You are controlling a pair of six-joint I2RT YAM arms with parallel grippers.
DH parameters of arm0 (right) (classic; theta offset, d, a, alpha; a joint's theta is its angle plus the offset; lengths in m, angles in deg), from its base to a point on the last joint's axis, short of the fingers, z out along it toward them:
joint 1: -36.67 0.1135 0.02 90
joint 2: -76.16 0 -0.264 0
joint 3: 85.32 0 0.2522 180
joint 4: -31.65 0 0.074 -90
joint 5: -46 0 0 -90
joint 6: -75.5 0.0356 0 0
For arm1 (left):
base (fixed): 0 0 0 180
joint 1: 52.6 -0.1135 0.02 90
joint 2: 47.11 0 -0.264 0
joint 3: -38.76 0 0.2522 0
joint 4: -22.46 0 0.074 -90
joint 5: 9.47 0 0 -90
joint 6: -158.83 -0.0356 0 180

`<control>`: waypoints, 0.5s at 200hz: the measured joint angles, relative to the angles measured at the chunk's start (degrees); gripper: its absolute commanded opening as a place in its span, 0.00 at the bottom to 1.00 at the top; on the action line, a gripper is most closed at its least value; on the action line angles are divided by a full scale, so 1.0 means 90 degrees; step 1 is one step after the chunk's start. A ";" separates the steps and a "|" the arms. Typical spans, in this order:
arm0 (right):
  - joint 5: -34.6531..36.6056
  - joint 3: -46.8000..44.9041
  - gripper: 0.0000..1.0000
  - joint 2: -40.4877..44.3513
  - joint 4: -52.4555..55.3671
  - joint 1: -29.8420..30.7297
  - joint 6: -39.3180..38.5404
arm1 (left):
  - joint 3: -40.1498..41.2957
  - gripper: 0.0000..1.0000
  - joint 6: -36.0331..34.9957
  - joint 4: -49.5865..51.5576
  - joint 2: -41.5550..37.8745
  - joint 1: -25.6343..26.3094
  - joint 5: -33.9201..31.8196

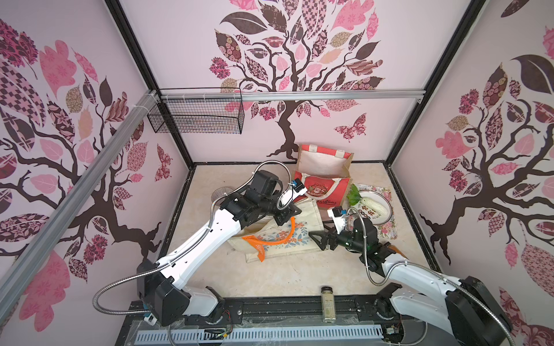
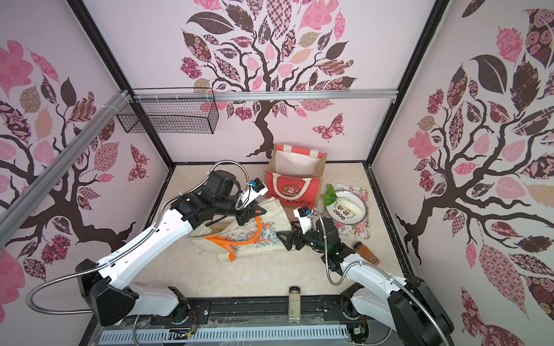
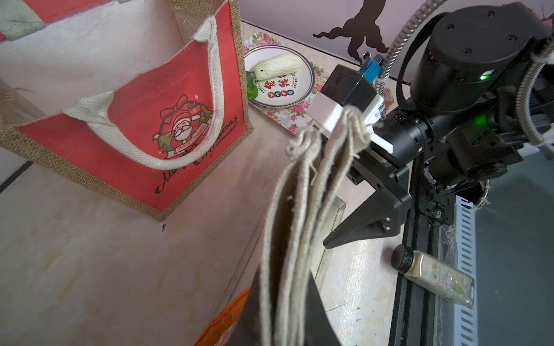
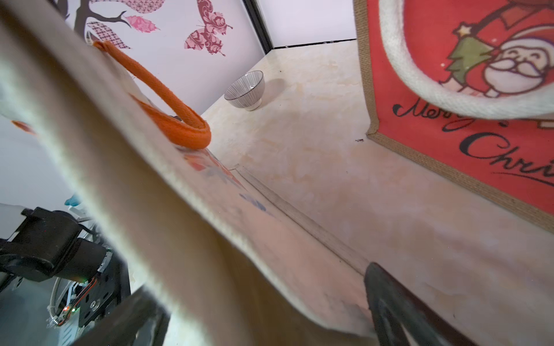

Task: Put away the canvas bag
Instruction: Press the canvas bag at the center of the board.

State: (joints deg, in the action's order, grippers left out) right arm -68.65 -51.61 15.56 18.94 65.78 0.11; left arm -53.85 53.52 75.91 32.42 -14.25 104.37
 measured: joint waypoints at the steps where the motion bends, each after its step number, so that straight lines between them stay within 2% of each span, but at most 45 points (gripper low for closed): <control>1: 0.0015 0.0012 1.00 0.0005 0.0044 0.0000 0.0002 | 0.0000 0.00 0.0002 0.0000 0.0000 0.0000 -0.0002; 100: 0.1076 0.0435 1.00 0.0867 0.2380 -0.0002 0.0733 | 0.0000 0.00 0.0112 -0.0015 -0.0085 -0.0002 -0.0435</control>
State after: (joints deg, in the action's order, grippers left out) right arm -58.97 -47.70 23.36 40.36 65.76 6.71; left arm -53.85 54.53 75.78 31.65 -14.28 100.45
